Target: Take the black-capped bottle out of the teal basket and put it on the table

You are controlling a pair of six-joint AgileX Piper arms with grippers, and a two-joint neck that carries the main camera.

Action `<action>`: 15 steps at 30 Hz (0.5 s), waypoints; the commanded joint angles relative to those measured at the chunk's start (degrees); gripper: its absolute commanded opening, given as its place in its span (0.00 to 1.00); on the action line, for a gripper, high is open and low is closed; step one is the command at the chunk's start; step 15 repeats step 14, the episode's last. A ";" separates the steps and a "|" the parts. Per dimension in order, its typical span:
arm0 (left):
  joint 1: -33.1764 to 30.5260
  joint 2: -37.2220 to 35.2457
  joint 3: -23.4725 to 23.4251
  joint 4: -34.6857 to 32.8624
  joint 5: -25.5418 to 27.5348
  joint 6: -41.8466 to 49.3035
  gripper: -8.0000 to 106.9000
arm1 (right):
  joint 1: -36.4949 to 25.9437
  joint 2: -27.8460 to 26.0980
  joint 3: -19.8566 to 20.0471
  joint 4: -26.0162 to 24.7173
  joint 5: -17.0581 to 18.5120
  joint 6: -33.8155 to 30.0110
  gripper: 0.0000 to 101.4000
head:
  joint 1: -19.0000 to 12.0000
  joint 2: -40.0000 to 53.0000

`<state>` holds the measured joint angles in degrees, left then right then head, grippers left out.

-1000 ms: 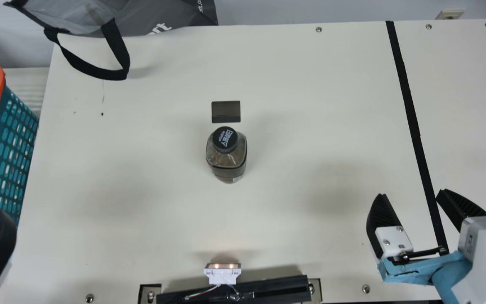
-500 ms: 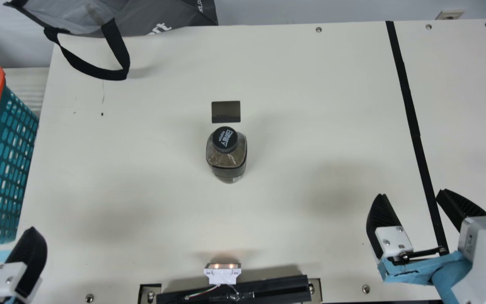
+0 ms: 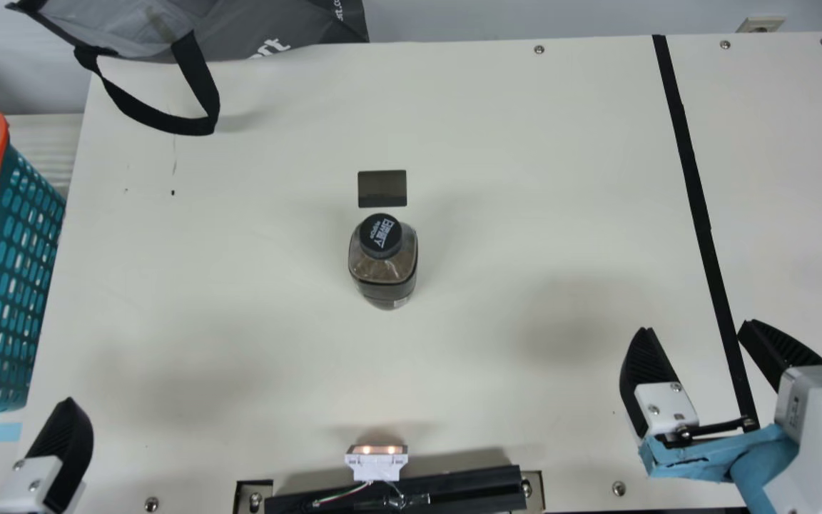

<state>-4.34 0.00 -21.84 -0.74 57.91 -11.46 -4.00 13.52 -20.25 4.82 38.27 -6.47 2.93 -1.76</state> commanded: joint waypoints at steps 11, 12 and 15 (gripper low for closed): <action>0.00 0.00 0.00 0.00 0.00 0.00 1.00 | 0.00 0.00 0.00 0.00 0.00 0.00 0.90 | -0.21 0.18; 0.00 0.00 0.00 0.00 0.00 0.00 1.00 | 0.00 0.00 0.00 0.05 0.00 0.00 0.90 | -0.21 0.18; 0.00 0.00 0.00 -0.02 0.00 0.00 1.00 | 0.00 0.00 0.00 0.06 -0.01 0.00 0.90 | -0.21 0.18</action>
